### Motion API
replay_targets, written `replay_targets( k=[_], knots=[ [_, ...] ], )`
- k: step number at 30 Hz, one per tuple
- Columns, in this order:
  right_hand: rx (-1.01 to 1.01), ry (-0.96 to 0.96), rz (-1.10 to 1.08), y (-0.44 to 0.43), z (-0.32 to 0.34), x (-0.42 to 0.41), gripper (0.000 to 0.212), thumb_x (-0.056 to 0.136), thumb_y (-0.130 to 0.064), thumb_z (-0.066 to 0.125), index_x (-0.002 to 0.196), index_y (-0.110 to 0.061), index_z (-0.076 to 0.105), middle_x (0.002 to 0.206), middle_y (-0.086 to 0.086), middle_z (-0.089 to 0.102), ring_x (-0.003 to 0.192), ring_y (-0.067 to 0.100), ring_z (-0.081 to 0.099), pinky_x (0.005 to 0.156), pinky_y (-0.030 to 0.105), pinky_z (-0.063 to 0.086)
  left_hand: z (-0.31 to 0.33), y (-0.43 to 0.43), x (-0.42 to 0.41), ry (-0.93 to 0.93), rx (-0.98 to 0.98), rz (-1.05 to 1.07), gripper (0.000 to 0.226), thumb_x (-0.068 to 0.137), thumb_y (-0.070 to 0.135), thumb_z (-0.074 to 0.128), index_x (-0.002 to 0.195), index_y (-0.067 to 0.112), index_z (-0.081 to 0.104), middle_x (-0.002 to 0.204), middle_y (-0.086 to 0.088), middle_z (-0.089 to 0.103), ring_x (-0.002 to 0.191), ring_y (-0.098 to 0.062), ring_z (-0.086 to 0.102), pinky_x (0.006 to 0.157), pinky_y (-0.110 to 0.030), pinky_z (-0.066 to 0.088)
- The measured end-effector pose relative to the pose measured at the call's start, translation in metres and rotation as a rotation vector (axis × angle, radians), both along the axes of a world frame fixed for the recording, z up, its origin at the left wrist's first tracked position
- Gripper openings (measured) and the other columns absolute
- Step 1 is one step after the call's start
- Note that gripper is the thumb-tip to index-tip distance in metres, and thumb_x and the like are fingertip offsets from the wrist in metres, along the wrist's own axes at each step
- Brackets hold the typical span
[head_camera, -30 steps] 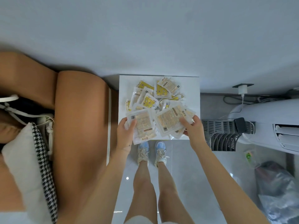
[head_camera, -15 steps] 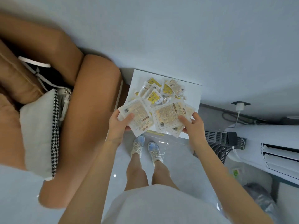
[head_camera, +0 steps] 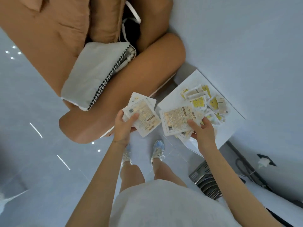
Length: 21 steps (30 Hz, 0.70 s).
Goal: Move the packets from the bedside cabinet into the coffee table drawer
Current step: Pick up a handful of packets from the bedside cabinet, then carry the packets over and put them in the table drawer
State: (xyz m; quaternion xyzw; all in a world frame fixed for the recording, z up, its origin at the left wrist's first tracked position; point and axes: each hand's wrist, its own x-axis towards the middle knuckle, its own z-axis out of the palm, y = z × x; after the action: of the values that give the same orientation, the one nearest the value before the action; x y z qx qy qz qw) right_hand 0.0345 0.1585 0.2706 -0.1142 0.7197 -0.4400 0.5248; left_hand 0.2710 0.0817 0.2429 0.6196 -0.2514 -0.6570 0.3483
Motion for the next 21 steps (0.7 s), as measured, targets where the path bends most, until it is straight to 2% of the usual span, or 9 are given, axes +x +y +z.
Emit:
replay_targets(
  k=[2,6,9,11,14,16,18,21],
  knots=[
    [0.000,-0.001,0.088,-0.014,0.003,0.029,0.023,0.090,-0.005,0.062,0.109,-0.017,0.059,0.097,-0.002,0.072,0.084,0.015,0.072,0.072,0.033,0.060,0.005,0.005,0.036,-0.004,-0.009,0.093,0.032,0.085,0.007,0.067,0.114,0.009,0.055,0.112,-0.011,0.068,0.097,-0.027,0.068,0.073,-0.046,0.059],
    [-0.022,-0.003,0.272,-0.042,0.010,0.103,0.025,0.090,-0.005,0.061,0.114,-0.009,0.056,0.106,0.005,0.070,0.086,0.015,0.071,0.070,0.031,0.061,0.012,0.020,0.117,0.004,-0.015,0.289,0.028,0.085,0.008,0.066,0.109,0.018,0.055,0.108,-0.002,0.068,0.093,-0.019,0.069,0.071,-0.038,0.060],
    [-0.057,-0.014,0.406,-0.059,0.016,0.172,0.031,0.090,-0.004,0.060,0.119,-0.013,0.055,0.107,0.000,0.070,0.087,0.011,0.071,0.067,0.028,0.060,0.014,0.038,0.189,-0.045,-0.021,0.400,0.032,0.085,0.011,0.067,0.114,0.012,0.053,0.112,-0.002,0.067,0.095,-0.020,0.069,0.073,-0.038,0.060],
    [-0.073,-0.012,0.511,-0.066,0.019,0.223,0.034,0.090,-0.005,0.061,0.122,-0.015,0.055,0.108,-0.003,0.069,0.090,0.010,0.071,0.068,0.028,0.060,0.017,0.056,0.241,-0.083,-0.019,0.454,0.029,0.085,0.010,0.067,0.110,0.012,0.052,0.113,-0.005,0.066,0.096,-0.022,0.068,0.073,-0.038,0.060],
    [-0.080,-0.019,0.629,-0.071,0.022,0.303,0.039,0.090,-0.008,0.062,0.127,-0.015,0.053,0.109,-0.008,0.069,0.093,0.010,0.071,0.067,0.024,0.058,0.022,0.089,0.321,-0.106,-0.009,0.579,0.027,0.085,0.008,0.066,0.106,0.011,0.050,0.106,-0.003,0.066,0.092,-0.020,0.068,0.065,-0.031,0.059],
    [-0.080,-0.044,0.678,-0.072,0.024,0.355,0.038,0.090,-0.008,0.062,0.126,-0.017,0.054,0.112,-0.005,0.069,0.097,0.012,0.070,0.068,0.025,0.059,0.025,0.115,0.370,-0.119,0.007,0.653,0.026,0.086,0.008,0.066,0.106,0.009,0.049,0.104,-0.003,0.066,0.092,-0.021,0.067,0.063,-0.029,0.059],
    [-0.077,-0.079,0.706,-0.071,0.024,0.404,0.035,0.090,-0.007,0.062,0.122,-0.019,0.056,0.115,-0.001,0.069,0.098,0.014,0.069,0.071,0.028,0.059,0.026,0.139,0.412,-0.133,0.022,0.704,0.025,0.086,0.007,0.065,0.106,0.009,0.049,0.103,-0.003,0.065,0.092,-0.022,0.067,0.064,-0.030,0.059],
    [-0.075,-0.106,0.772,-0.073,0.022,0.467,0.036,0.089,-0.006,0.062,0.124,-0.015,0.057,0.117,0.003,0.069,0.102,0.021,0.068,0.081,0.043,0.058,0.026,0.167,0.463,-0.140,0.047,0.800,0.027,0.086,0.007,0.065,0.107,0.009,0.050,0.101,-0.002,0.066,0.092,-0.021,0.067,0.064,-0.031,0.060]
  ],
)
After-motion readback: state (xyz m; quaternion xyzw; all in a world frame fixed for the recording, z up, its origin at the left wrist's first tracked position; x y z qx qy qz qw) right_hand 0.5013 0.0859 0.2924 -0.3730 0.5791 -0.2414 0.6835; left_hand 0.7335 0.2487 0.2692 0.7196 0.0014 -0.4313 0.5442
